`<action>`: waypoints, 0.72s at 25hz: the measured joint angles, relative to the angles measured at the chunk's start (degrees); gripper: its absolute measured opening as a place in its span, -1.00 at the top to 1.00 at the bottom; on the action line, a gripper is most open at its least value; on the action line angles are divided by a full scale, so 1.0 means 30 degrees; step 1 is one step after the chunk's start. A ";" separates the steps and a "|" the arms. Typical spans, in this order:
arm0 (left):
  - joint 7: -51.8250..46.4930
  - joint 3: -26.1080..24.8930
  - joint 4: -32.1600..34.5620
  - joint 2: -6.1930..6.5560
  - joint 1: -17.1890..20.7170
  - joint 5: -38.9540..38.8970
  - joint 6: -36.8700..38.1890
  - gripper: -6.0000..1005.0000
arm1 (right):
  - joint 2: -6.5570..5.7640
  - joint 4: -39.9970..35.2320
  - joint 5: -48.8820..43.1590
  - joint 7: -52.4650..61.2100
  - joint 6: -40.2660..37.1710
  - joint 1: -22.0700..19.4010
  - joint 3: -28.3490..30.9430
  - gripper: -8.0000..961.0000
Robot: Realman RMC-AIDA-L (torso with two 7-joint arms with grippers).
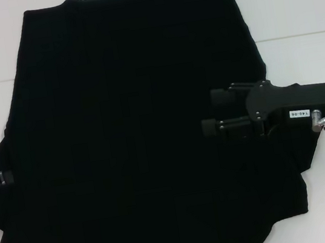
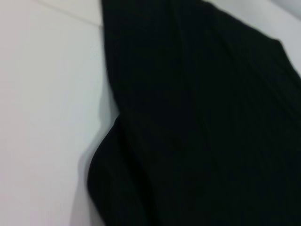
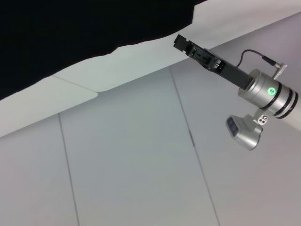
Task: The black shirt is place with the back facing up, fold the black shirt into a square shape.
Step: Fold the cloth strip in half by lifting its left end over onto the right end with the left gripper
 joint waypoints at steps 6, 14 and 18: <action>-0.0803 -0.0182 0.0247 0.0028 -0.0006 0.0942 0.0120 -0.69 | -0.0136 -0.0009 -0.0141 0.0342 -0.0272 0.0366 -0.1181 -0.87; -0.1326 -0.0357 0.0256 0.0001 0.0033 0.1561 -0.0178 -0.66 | -0.0198 -0.0010 -0.0134 0.0611 -0.0196 0.0359 -0.1409 -0.87; -0.1338 -0.0285 0.0083 -0.0030 0.0032 0.1937 -0.0483 -0.65 | -0.0202 -0.0011 -0.0127 0.0617 -0.0151 0.0298 -0.1381 -0.87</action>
